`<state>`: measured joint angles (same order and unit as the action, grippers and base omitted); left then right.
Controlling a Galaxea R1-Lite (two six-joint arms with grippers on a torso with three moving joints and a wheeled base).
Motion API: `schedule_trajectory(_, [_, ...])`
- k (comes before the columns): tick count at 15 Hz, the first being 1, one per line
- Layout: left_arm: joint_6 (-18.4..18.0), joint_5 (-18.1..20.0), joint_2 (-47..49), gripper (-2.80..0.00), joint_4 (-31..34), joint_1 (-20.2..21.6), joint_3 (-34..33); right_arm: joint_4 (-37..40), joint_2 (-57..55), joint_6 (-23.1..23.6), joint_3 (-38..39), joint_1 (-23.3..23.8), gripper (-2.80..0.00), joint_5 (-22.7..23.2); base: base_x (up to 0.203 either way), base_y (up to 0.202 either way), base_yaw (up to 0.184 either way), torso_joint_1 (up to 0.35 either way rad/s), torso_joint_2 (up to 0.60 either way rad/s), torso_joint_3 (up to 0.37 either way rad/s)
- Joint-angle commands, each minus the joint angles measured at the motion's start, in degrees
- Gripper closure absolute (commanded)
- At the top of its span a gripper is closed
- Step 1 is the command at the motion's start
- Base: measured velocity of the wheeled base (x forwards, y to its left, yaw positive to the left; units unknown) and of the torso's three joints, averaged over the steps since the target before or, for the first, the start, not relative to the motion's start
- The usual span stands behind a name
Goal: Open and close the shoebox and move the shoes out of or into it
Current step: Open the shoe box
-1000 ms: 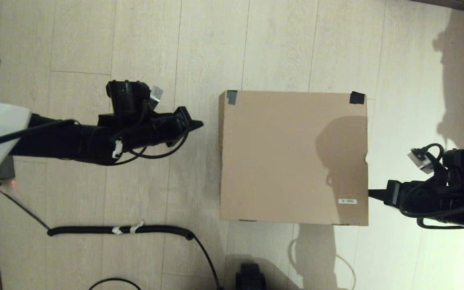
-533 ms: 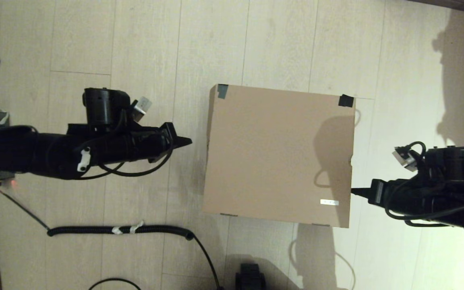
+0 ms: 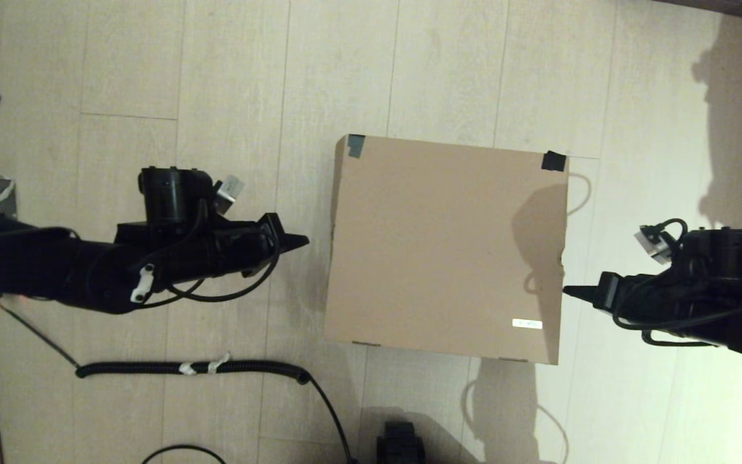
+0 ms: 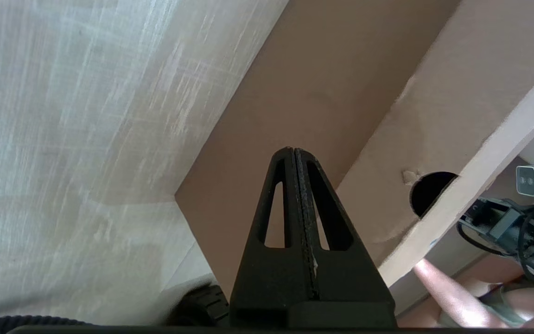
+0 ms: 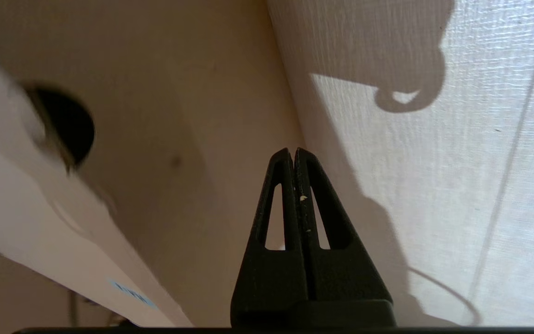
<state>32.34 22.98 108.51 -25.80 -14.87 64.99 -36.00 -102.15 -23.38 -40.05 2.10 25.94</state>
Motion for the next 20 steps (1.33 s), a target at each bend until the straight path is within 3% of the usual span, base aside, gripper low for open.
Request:
schedule_trajectory(1, [0.5,0.1,1.3,0.0,-0.4,-0.1,0.1,-0.3,-1.9,-1.7,-1.1,-0.1,0.0,1.6,0.0,0.0,0.0,0.0,0.0,0.0])
schedule_trajectory(4, [1.8,0.1,3.3,0.0,-4.2,-1.0,0.7,-0.4,-2.9,-4.9,-2.0,-0.1,0.0,4.4,0.0,0.0,0.0,0.0,0.0,0.0])
schedule_trajectory(7, [6.9,0.0,4.5,0.0,-7.7,-1.5,1.1,-2.7,-4.6,-7.4,-2.8,-0.1,0.0,6.9,0.0,0.0,0.0,0.0,0.0,0.0])
schedule_trajectory(13, [7.6,-0.4,7.7,0.0,-12.4,-2.3,1.2,-7.0,-5.7,-9.6,-2.8,-0.1,0.0,6.9,0.0,0.0,0.0,0.0,0.0,0.0])
schedule_trajectory(17, [13.8,-0.1,8.2,0.0,-13.9,-4.5,2.1,-6.9,-4.6,-9.7,-2.9,-0.1,0.0,6.8,0.0,0.0,0.0,0.0,0.0,0.0])
schedule_trajectory(20, [15.7,-0.1,7.9,0.0,-16.6,-5.0,2.3,-6.5,-3.2,-9.7,-3.1,0.0,0.0,6.9,0.0,0.0,0.0,0.0,0.0,0.0])
